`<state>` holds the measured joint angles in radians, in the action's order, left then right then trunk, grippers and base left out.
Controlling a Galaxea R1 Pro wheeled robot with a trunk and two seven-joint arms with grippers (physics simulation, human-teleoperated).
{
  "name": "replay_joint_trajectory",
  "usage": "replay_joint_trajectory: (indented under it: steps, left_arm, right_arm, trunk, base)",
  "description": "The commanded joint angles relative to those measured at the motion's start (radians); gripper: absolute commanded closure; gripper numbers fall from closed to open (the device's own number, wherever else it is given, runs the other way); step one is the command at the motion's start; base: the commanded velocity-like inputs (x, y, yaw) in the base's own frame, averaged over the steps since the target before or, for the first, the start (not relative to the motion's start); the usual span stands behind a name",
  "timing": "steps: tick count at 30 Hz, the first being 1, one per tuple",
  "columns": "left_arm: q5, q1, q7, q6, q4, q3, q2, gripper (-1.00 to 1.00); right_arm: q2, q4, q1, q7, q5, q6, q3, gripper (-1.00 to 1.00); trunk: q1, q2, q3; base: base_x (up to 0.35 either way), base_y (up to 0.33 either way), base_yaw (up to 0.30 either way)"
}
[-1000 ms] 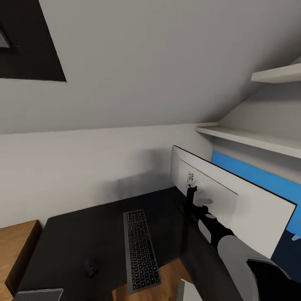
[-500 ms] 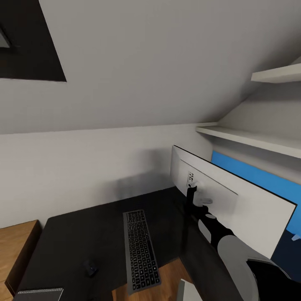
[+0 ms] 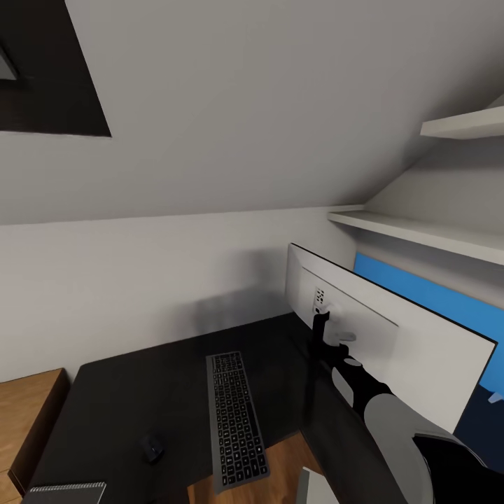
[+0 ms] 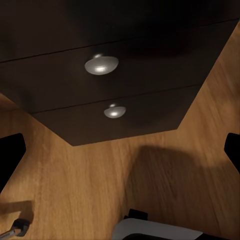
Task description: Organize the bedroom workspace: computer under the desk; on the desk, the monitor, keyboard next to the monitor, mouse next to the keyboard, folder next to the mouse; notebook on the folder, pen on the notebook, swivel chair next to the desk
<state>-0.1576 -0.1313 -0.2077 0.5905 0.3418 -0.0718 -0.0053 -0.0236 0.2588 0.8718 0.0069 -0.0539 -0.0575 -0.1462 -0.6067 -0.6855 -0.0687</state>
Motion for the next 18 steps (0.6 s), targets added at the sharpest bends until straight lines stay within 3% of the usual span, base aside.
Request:
replay_joint_trajectory:
  steps: [1,11,18]
  left_arm:
    - [-0.010,0.000,-0.004,0.002,0.002,-0.008,0.001,-1.00]
    - [-0.008,0.000,-0.003,0.006,0.002,-0.009,0.001,-1.00]
    - [-0.009,0.000,-0.005,0.006,0.004,-0.008,0.000,-1.00]
  right_arm:
    - [-0.001,-0.001,0.001,0.001,-0.006,-0.004,-0.007,-1.00]
    - [-0.001,-0.001,0.001,0.001,-0.006,-0.008,-0.007,-1.00]
    - [-0.001,-0.004,0.001,-0.002,-0.007,-0.055,-0.007,-1.00]
  trunk:
    - [0.000,-0.001,-0.002]
    - [0.000,-0.001,-0.002]
    - [0.000,-0.001,-0.002]
  base:
    - [0.000,0.000,0.000]
    - [0.000,0.000,0.000]
    - [0.000,0.000,0.000]
